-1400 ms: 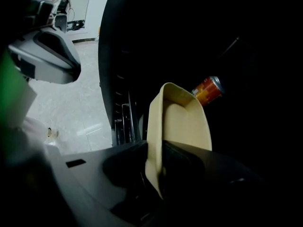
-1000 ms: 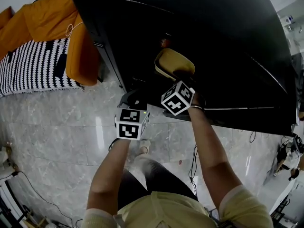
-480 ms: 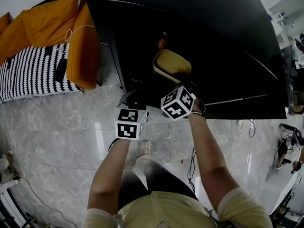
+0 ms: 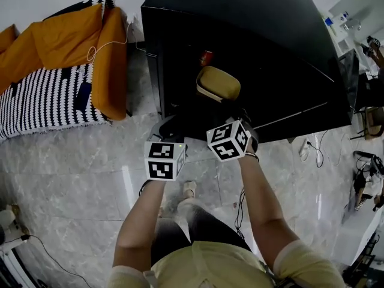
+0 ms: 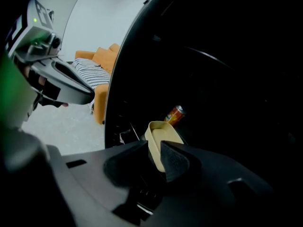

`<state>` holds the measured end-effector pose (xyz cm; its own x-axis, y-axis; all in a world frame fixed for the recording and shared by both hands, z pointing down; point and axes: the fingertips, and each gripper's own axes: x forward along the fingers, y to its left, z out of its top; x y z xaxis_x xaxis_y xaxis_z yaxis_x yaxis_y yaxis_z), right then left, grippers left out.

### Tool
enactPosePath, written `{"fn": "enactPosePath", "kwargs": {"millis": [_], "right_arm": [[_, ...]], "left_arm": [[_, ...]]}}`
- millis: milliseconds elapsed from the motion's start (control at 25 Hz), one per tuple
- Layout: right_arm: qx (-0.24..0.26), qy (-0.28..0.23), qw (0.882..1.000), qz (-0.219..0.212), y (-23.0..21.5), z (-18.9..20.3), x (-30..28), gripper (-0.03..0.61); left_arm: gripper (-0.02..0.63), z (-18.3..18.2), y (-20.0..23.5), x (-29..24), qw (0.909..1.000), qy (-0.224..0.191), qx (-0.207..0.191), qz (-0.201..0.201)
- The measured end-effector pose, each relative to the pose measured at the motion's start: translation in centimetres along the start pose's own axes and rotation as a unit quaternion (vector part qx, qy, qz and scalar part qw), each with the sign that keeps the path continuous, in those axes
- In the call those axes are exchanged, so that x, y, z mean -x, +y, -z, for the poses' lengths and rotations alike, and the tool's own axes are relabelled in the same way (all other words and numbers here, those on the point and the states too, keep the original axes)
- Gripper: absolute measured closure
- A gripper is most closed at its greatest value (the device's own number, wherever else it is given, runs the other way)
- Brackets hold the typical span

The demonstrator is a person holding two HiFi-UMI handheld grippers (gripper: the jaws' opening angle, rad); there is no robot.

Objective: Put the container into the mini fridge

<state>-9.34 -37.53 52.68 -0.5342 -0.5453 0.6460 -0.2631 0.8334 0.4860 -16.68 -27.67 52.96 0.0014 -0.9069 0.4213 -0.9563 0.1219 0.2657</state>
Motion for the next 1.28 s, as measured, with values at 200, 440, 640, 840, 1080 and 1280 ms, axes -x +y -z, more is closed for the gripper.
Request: {"fn": "enactPosePath", "kwargs": {"millis": [200, 440, 640, 840, 1080, 1280], "right_arm": [[-0.036, -0.037, 0.998, 0.027, -0.2, -2.1, 3.3, 0.492], [-0.073, -0.08, 0.993, 0.047, -0.5, -4.6, 7.8, 0.497], [-0.098, -0.122, 0.986, 0.057, -0.3, -6.6, 11.6, 0.506], [-0.114, -0.148, 0.98, 0.067, 0.2, -7.9, 14.9, 0.511], [-0.15, -0.181, 0.969, 0.075, 0.8, -8.7, 19.0, 0.524], [-0.167, -0.191, 0.963, 0.088, 2.4, -8.6, 21.8, 0.54]], "left_arm": [[0.591, -2.4, 0.0, 2.9, 0.9993, -0.034, 0.016, -0.004], [0.591, -5.0, -1.9, 6.9, 0.9971, -0.075, 0.006, 0.014], [0.591, -6.7, -2.8, 10.3, 0.995, -0.096, -0.009, 0.023], [0.591, -7.9, -3.7, 13.3, 0.9929, -0.113, -0.019, 0.03], [0.591, -9.3, -4.5, 17.0, 0.9899, -0.131, -0.041, 0.036], [0.591, -9.6, -5.3, 19.8, 0.9881, -0.138, -0.046, 0.05]]}}
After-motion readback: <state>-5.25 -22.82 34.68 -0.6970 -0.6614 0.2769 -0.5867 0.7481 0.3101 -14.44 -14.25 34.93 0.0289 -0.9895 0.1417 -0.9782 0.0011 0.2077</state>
